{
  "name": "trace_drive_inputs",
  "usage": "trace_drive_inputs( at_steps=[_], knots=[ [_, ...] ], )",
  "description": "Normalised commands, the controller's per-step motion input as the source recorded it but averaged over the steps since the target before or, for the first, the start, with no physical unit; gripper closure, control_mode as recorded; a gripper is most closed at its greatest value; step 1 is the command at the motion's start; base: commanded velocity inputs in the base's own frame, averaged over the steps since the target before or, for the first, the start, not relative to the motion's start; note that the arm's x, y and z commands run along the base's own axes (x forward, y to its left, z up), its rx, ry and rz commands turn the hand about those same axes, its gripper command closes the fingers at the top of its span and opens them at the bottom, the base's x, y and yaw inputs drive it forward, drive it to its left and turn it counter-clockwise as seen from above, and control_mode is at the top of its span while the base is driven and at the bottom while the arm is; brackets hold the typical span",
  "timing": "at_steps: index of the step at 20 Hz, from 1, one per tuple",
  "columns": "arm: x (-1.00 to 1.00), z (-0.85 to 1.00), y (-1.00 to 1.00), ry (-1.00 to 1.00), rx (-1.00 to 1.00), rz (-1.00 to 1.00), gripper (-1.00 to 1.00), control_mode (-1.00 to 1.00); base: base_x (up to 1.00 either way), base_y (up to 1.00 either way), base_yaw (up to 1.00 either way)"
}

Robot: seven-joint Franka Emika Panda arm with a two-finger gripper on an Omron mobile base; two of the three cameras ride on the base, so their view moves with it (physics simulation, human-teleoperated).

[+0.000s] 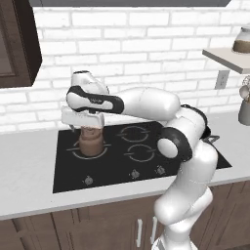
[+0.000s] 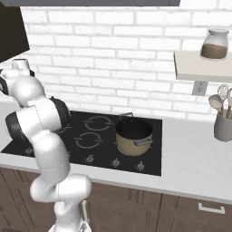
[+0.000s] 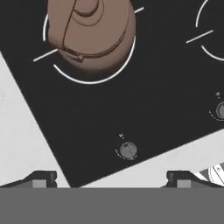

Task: Pick the kettle from the counter and place it on a stove burner. Then turn the burner on.

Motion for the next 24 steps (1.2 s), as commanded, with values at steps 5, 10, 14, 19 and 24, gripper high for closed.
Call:
trace_drive_inputs(
  at_steps=[5, 10, 14, 19, 24],
  knots=[
    [-1.00, -0.17, -0.29, -0.01, 0.00, 0.25, -1.00, -1.00, 0.00, 0.00, 0.00],
    [-0.95, -0.20, -0.43, 0.00, 0.00, 0.27, -1.00, -1.00, 0.00, 0.00, 0.00],
    [-0.44, -0.43, -0.19, 0.04, 0.00, 0.24, -1.00, -1.00, 0.00, 0.00, 0.00],
    [-0.06, -0.54, 0.00, 0.00, 0.00, 0.13, -1.00, -1.00, 0.00, 0.00, 0.00],
    [0.36, -0.35, 0.32, 0.04, 0.00, 0.01, -1.00, -1.00, 0.00, 0.00, 0.00]
  ],
)
